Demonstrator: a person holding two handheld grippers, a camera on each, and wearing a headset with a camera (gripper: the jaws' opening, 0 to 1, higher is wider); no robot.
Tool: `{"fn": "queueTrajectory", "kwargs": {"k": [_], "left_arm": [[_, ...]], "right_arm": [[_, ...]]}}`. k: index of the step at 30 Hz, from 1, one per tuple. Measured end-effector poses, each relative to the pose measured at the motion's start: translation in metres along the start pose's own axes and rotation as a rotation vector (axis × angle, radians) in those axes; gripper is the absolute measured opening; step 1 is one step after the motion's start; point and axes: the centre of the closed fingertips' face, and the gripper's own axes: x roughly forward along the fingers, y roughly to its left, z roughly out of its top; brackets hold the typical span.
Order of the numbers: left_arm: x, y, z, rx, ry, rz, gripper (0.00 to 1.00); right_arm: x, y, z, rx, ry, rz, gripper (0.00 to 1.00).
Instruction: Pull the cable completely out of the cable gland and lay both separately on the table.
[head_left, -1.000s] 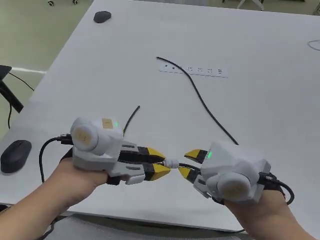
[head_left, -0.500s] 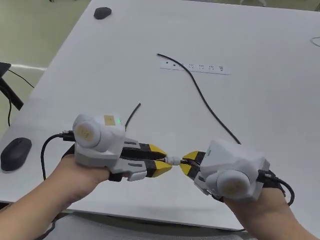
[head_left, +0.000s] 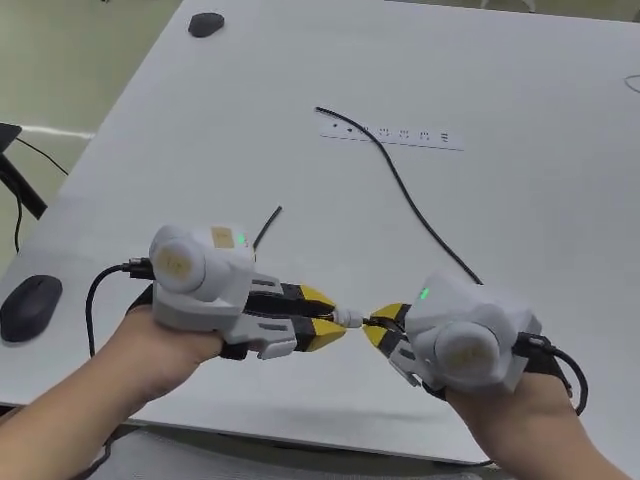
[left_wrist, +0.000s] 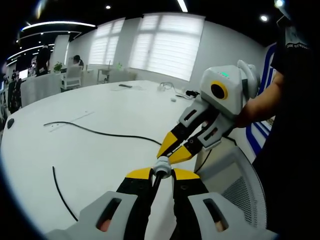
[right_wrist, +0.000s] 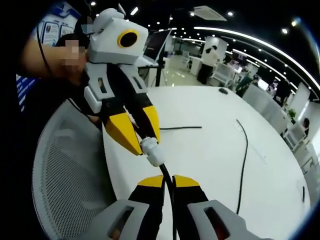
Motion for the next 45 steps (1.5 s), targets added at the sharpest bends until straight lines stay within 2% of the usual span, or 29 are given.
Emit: {"fn": "queueTrajectory", "kwargs": {"k": [9,14,18,25,28,33,35,37,41,45], "left_arm": [[-0.003,0.000,0.000,-0.009,-0.013,0.003,0.15],[-0.004,0.000,0.003,-0.015,-0.026,0.006,0.15],[-0.005,0.001,0.005,-0.017,-0.035,0.004,0.15],[-0.006,0.000,0.005,-0.021,-0.040,0.001,0.15],[-0.007,-0.001,0.004,-0.018,-0.036,0.001,0.15],[-0.007,-0.003,0.002,-0.020,-0.031,-0.002,0.15],[-0.007,-0.004,0.001,-0.018,-0.026,-0.006,0.15],[-0.006,-0.004,0.000,-0.018,-0.022,-0.007,0.15],[-0.006,-0.003,-0.002,-0.016,-0.016,-0.002,0.15],[-0.007,-0.002,0.000,-0.032,-0.027,-0.002,0.15]], "right_arm": [[0.003,-0.007,-0.016,0.119,0.031,-0.006,0.00],[0.002,-0.016,-0.024,0.177,0.051,-0.031,0.00],[0.003,-0.023,-0.038,0.258,0.071,-0.044,0.00],[0.003,-0.030,-0.059,0.320,0.096,-0.060,0.00],[0.006,-0.030,-0.073,0.452,0.101,-0.053,0.00],[0.011,-0.031,-0.096,0.592,0.138,-0.058,0.00],[0.012,-0.032,-0.103,0.591,0.152,-0.060,0.00],[0.012,-0.031,-0.102,0.587,0.151,-0.060,0.01],[0.011,-0.029,-0.102,0.533,0.157,-0.064,0.01],[0.007,-0.030,-0.097,0.542,0.137,-0.059,0.02]]}}
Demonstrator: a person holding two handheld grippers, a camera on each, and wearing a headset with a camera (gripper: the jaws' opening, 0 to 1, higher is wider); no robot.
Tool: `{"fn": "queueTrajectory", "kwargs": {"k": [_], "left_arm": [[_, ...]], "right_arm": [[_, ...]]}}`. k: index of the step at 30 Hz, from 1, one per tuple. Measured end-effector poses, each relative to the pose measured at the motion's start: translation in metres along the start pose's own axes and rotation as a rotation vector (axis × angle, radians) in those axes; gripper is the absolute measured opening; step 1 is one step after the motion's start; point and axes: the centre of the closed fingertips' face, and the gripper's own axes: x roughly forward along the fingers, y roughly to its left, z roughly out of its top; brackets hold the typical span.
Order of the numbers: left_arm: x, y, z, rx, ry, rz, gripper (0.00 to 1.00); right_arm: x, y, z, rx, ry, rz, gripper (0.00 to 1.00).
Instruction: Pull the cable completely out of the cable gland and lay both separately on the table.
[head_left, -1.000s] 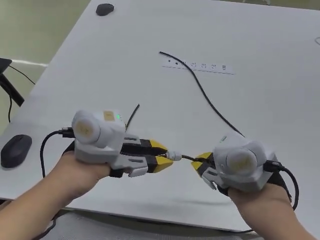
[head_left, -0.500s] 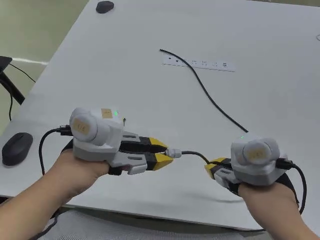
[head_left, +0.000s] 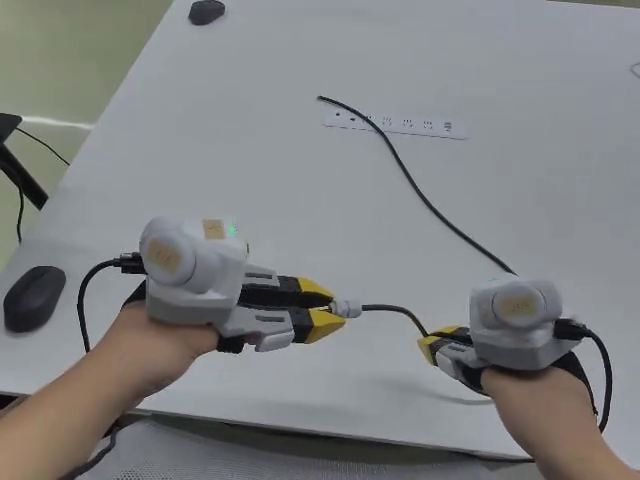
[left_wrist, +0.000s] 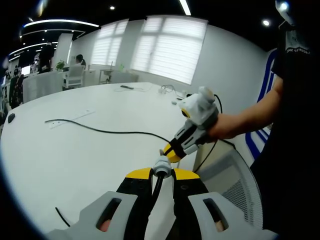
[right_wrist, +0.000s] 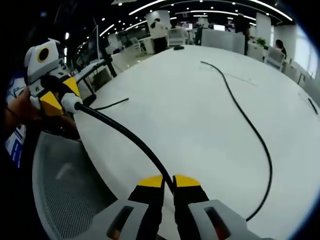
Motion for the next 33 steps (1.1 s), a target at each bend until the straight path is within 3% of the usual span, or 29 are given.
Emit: {"fn": "queueTrajectory", "kwargs": {"k": [7,13,16,17,19,24,33], "left_arm": [[-0.003,0.002,-0.001,-0.001,0.006,0.012,0.15],[-0.006,0.005,-0.002,0.003,0.014,0.021,0.15],[-0.006,0.005,-0.002,0.004,0.016,0.023,0.15],[-0.006,0.005,-0.003,0.002,0.020,0.022,0.15],[-0.005,0.005,-0.003,0.006,0.023,0.019,0.15],[-0.002,0.005,-0.004,0.004,0.030,0.017,0.15],[-0.001,0.005,-0.001,0.012,0.036,0.016,0.15]], "right_arm": [[-0.004,0.005,0.007,-0.075,-0.011,0.002,0.03],[-0.003,0.007,0.004,-0.094,-0.003,0.016,0.04],[-0.006,0.010,0.006,-0.097,-0.014,0.023,0.11],[-0.008,0.016,0.009,-0.100,-0.031,0.062,0.13],[-0.013,0.023,0.016,-0.099,-0.057,0.079,0.21],[-0.021,0.048,0.036,-0.210,-0.122,0.142,0.33],[-0.030,0.078,0.069,-0.452,-0.186,0.140,0.28]]}}
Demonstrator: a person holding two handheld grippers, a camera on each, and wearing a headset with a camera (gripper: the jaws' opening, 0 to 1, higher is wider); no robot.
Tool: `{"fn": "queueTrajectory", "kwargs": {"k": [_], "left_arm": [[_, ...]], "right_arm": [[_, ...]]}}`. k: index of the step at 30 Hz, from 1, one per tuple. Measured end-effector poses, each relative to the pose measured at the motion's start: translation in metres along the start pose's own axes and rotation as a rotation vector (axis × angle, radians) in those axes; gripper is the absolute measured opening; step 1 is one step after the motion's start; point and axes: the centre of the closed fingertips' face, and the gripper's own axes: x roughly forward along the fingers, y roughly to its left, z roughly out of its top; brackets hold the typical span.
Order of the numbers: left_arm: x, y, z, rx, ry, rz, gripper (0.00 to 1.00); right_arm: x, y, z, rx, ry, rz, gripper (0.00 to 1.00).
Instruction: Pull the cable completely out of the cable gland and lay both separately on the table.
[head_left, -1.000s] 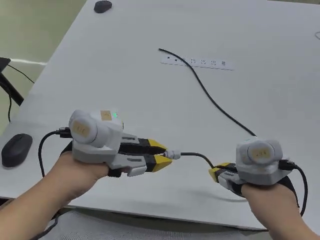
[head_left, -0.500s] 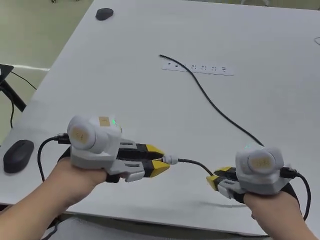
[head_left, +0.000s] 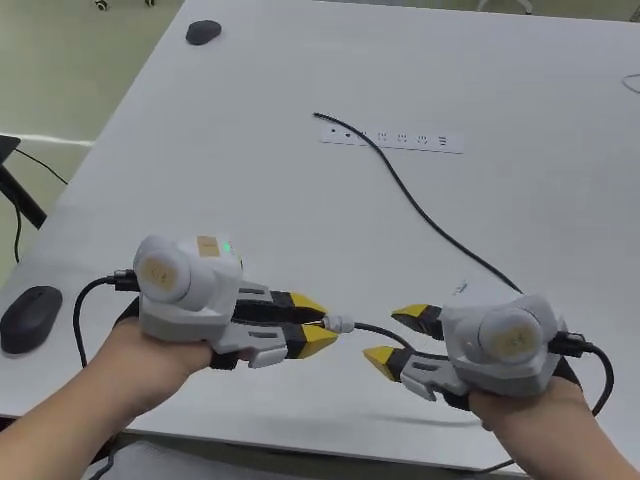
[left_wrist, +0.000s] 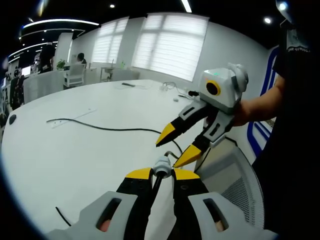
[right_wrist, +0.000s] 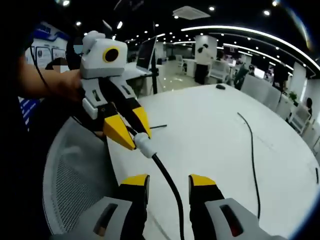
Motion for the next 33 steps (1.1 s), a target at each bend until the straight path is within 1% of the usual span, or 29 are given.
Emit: {"fn": "queueTrajectory", "kwargs": {"k": [3,7,10,13,18,21,27,31,33], "left_arm": [[0.000,0.000,-0.001,0.000,0.004,-0.001,0.15],[0.000,-0.001,-0.002,-0.004,0.008,-0.003,0.15],[0.001,-0.001,-0.004,-0.002,0.017,-0.005,0.15],[0.002,-0.004,-0.005,-0.002,0.017,-0.009,0.15],[0.002,-0.003,-0.003,-0.003,0.008,-0.006,0.15],[0.003,-0.003,-0.004,0.001,0.011,-0.006,0.15],[0.004,-0.005,-0.005,-0.001,0.014,-0.008,0.15],[0.004,-0.006,-0.004,0.002,0.011,-0.010,0.15],[0.004,-0.006,-0.004,0.004,0.015,-0.015,0.15]], "right_arm": [[0.000,0.003,0.006,-0.064,-0.003,0.002,0.25],[0.004,0.009,0.010,-0.099,-0.004,0.023,0.21],[0.007,0.010,0.011,-0.130,-0.005,0.025,0.17],[0.008,0.011,0.012,-0.143,-0.005,0.028,0.14],[0.010,0.012,0.010,-0.140,0.004,0.037,0.07],[0.011,0.014,0.009,-0.123,0.008,0.050,0.04],[0.010,0.014,0.007,-0.110,0.011,0.044,0.03],[0.009,0.013,0.006,-0.072,0.000,0.032,0.03],[0.009,0.012,0.005,-0.029,-0.007,0.035,0.03]]}}
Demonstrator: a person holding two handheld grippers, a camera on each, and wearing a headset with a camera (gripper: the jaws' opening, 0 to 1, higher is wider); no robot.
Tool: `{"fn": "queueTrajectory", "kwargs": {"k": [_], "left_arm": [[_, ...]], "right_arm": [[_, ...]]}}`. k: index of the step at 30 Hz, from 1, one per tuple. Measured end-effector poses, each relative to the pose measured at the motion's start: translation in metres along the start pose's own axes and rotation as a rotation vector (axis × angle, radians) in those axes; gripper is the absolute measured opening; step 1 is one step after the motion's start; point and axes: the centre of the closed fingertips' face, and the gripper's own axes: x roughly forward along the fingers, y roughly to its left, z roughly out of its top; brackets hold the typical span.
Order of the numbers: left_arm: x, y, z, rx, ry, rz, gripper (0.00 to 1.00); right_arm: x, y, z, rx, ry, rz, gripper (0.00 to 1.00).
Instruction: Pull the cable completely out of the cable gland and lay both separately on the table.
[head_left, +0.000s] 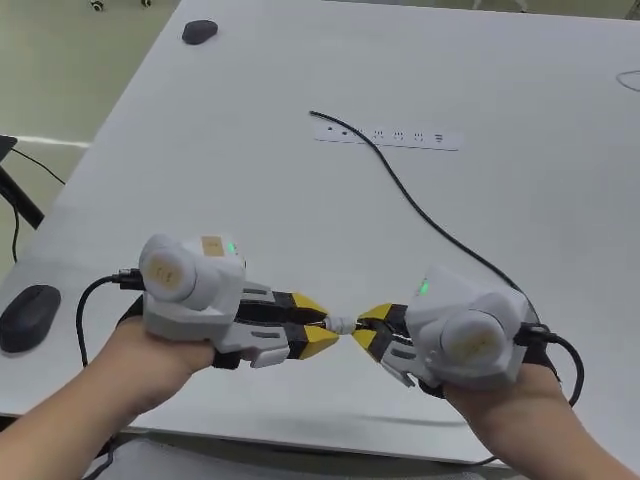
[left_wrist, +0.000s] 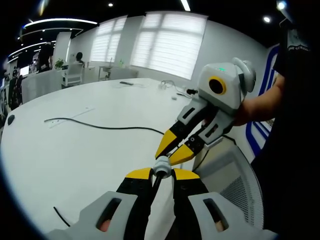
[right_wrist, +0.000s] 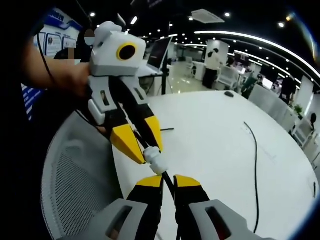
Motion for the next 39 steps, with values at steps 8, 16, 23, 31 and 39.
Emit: {"fn": "queueTrajectory", "kwargs": {"k": [8,16,23,31,39], "left_arm": [[0.001,0.002,0.002,0.003,0.001,0.000,0.15],[0.001,0.004,0.007,0.009,-0.006,0.008,0.15],[0.001,0.004,0.006,0.007,-0.007,0.013,0.15],[-0.003,0.003,0.003,0.011,-0.002,0.017,0.15],[-0.004,-0.002,-0.001,0.010,0.006,0.011,0.15]], "right_arm": [[-0.001,-0.008,-0.006,0.088,-0.004,-0.023,0.03],[-0.004,-0.022,-0.020,0.173,0.000,-0.061,0.02],[-0.006,-0.028,-0.036,0.256,0.010,-0.077,0.02],[-0.007,-0.035,-0.063,0.442,0.026,-0.106,0.02],[-0.005,-0.036,-0.094,0.601,0.074,-0.117,0.01]]}}
